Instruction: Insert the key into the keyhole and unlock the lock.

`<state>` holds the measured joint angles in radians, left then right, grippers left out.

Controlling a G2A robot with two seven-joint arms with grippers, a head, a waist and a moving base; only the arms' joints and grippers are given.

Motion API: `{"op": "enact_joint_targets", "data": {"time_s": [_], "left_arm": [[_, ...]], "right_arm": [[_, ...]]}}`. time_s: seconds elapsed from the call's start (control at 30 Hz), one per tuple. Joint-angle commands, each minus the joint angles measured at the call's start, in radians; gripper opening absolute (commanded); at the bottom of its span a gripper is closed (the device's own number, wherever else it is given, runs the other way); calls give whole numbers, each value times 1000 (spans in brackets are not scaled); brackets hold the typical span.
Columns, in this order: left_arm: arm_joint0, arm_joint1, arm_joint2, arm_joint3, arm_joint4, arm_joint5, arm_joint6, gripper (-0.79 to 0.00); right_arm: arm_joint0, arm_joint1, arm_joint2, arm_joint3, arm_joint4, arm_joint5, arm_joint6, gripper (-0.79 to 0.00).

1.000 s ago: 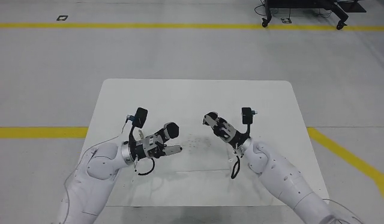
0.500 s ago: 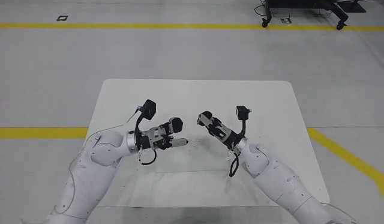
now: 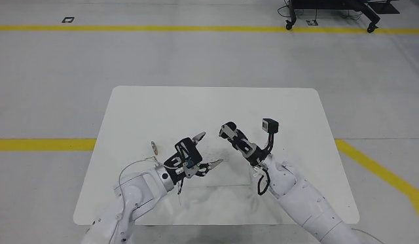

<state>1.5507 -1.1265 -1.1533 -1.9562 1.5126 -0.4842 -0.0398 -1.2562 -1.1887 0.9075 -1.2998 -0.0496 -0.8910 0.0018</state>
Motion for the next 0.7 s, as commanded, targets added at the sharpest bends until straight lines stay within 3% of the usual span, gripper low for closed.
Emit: {"op": "enact_joint_targets", "data": {"time_s": [0.0,0.27,0.5,0.67], "left_arm": [[8,0,-1,7,29,28,34,-172],[23,2,-17,23,44,71,92,-243],[16,0,-12,32,51,94,95,-388],[13,-1,-11,38,50,109,93,-391]], "right_arm": [[-5,0,5,-3,7,5,11,-785],[-10,-8,8,-9,36,24,54,-785],[-11,-16,7,-16,44,37,84,-785],[-11,-20,12,-18,46,43,103,-785]]}}
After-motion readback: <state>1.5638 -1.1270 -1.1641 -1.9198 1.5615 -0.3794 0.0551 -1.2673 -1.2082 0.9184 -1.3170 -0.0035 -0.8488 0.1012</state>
